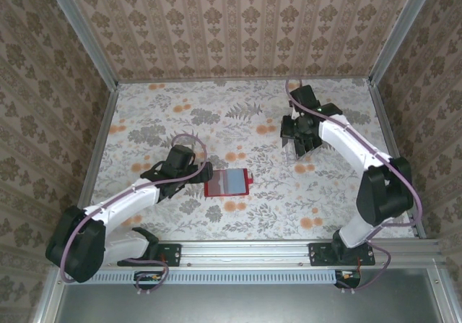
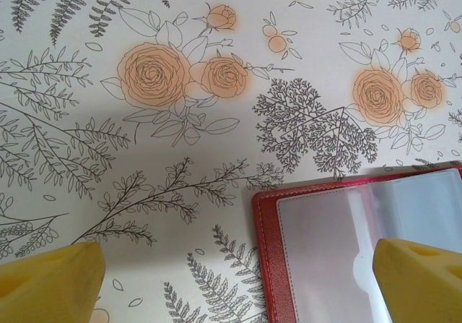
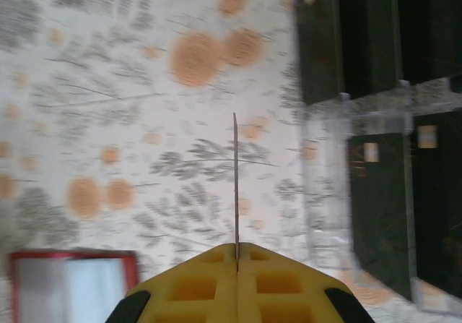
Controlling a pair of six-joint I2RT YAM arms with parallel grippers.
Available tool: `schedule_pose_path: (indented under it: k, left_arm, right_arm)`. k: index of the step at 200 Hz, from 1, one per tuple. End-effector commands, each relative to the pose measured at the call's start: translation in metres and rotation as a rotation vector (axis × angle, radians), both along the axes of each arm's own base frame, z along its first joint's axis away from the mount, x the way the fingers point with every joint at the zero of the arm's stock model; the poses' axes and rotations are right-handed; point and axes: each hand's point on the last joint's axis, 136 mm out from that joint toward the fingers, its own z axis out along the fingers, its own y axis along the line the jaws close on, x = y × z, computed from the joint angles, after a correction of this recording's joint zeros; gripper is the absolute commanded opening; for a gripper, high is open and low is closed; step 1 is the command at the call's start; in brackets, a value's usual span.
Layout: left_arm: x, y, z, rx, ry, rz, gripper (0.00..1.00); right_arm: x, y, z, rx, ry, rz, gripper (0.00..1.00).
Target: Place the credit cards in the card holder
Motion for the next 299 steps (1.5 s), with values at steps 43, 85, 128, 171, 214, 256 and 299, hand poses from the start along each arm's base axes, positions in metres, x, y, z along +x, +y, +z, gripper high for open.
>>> schedule_pose_path:
  k: [43, 85, 128, 171, 214, 256, 299]
  left_arm:
    - [-0.016, 0.014, -0.008, 0.054, 0.036, -0.013, 0.97]
    - [-0.023, 0.02, -0.013, 0.073, 0.056, -0.012, 0.97]
    - [-0.025, 0.022, -0.014, 0.084, 0.066, -0.005, 0.98]
    - [-0.025, 0.022, -0.017, 0.088, 0.078, -0.002, 0.98]
    - [-0.027, 0.022, -0.018, 0.094, 0.083, -0.01, 0.98]
    - [-0.027, 0.014, -0.018, 0.087, 0.079, -0.039, 0.98]
    - [-0.027, 0.001, -0.023, 0.109, 0.08, -0.076, 0.99]
  right_arm:
    - [-0.048, 0.129, 0.017, 0.391, -0.127, 0.109, 0.0]
    - [-0.074, 0.18, -0.024, 0.435, -0.101, 0.16, 0.0]
    - [-0.084, 0.195, -0.058, 0.458, -0.082, 0.171, 0.0]
    - [-0.089, 0.185, -0.084, 0.429, -0.101, 0.189, 0.0]
    - [-0.092, 0.166, -0.114, 0.398, -0.087, 0.159, 0.0]
    - [-0.096, 0.159, -0.128, 0.389, -0.066, 0.144, 0.0]
    - [-0.098, 0.156, -0.131, 0.394, -0.06, 0.132, 0.0]
